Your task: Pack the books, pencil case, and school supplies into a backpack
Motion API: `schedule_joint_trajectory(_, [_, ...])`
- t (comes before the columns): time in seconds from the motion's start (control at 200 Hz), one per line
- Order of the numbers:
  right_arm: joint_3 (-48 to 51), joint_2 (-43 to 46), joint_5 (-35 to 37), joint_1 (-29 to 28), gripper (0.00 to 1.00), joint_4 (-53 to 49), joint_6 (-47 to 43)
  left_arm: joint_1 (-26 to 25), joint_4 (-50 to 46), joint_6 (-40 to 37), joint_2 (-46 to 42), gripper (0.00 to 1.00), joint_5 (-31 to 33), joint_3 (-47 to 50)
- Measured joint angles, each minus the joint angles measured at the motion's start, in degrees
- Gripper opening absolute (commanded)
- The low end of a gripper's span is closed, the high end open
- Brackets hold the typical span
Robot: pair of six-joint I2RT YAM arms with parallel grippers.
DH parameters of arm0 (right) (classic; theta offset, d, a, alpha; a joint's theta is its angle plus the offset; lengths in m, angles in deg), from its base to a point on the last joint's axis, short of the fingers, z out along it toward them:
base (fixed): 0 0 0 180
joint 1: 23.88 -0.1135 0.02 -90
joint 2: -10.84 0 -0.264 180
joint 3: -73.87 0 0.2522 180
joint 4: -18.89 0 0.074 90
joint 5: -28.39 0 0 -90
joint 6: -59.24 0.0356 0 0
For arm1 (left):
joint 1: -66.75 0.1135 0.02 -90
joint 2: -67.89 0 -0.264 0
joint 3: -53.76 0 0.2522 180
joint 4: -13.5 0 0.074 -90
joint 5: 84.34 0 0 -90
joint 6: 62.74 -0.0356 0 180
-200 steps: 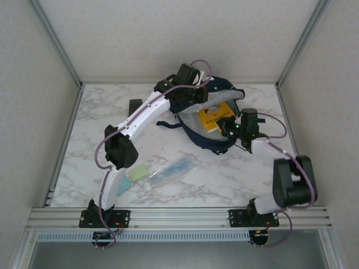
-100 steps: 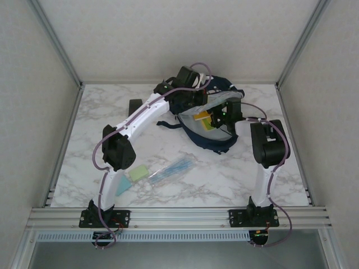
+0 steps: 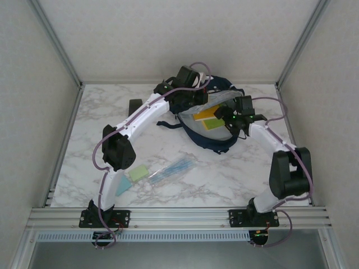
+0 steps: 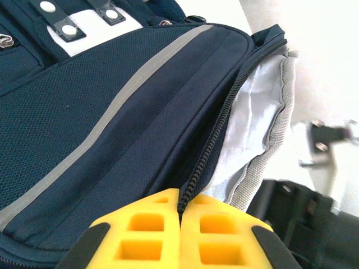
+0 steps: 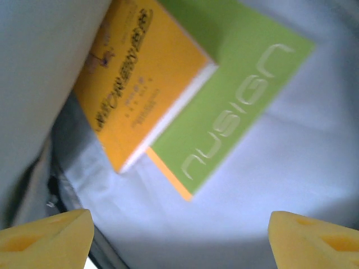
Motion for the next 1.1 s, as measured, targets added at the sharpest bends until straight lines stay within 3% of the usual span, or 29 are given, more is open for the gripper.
schedule_joint_trajectory(0.08, [0.0,4.7,4.1,0.0,0.82,-6.5,-4.3,0.0,0.1,0.2,0.0,0.0,0.0,0.1])
schedule_joint_trajectory(0.11, [0.0,6.5,5.6,0.0,0.82,-9.0,-5.7,0.0,0.3,0.3,0.0,0.04,-0.1,0.1])
schedule_joint_trajectory(0.145, [0.0,8.8,7.6,0.0,0.82,-11.8,-7.2,0.0,0.4,0.4,0.0,0.15,-0.1,0.1])
schedule_joint_trajectory(0.195, [0.0,11.8,9.7,0.0,0.82,-15.2,-9.0,0.0,0.5,0.8,0.0,0.45,-0.3,0.1])
schedule_joint_trajectory(0.235, [0.0,14.4,11.2,0.0,0.82,-17.9,-10.2,0.0,0.9,0.9,0.0,0.59,-0.5,0.1])
schedule_joint_trajectory(0.38, [0.0,20.7,12.4,0.0,0.85,-23.1,-12.1,0.4,3.1,3.0,-0.4,0.74,-1.3,1.4])
schedule_joint_trajectory(0.576, [0.1,23.9,10.7,-2.1,0.85,-22.8,-10.7,3.8,10.1,7.9,-8.0,0.78,-2.1,17.0])
schedule_joint_trajectory(0.766, [1.7,22.4,9.2,-9.2,0.85,-16.7,-6.7,11.0,18.9,13.0,-13.2,0.77,-1.5,30.3])
schedule_joint_trajectory(0.926, [1.8,16.7,10.0,-17.0,0.85,-11.7,-2.8,16.2,24.7,16.9,-12.1,0.75,0.5,37.6])
schedule_joint_trajectory(1.096, [1.6,10.5,12.3,-23.5,0.86,-7.6,0.7,16.9,29.9,19.7,-6.4,0.74,2.5,38.0])
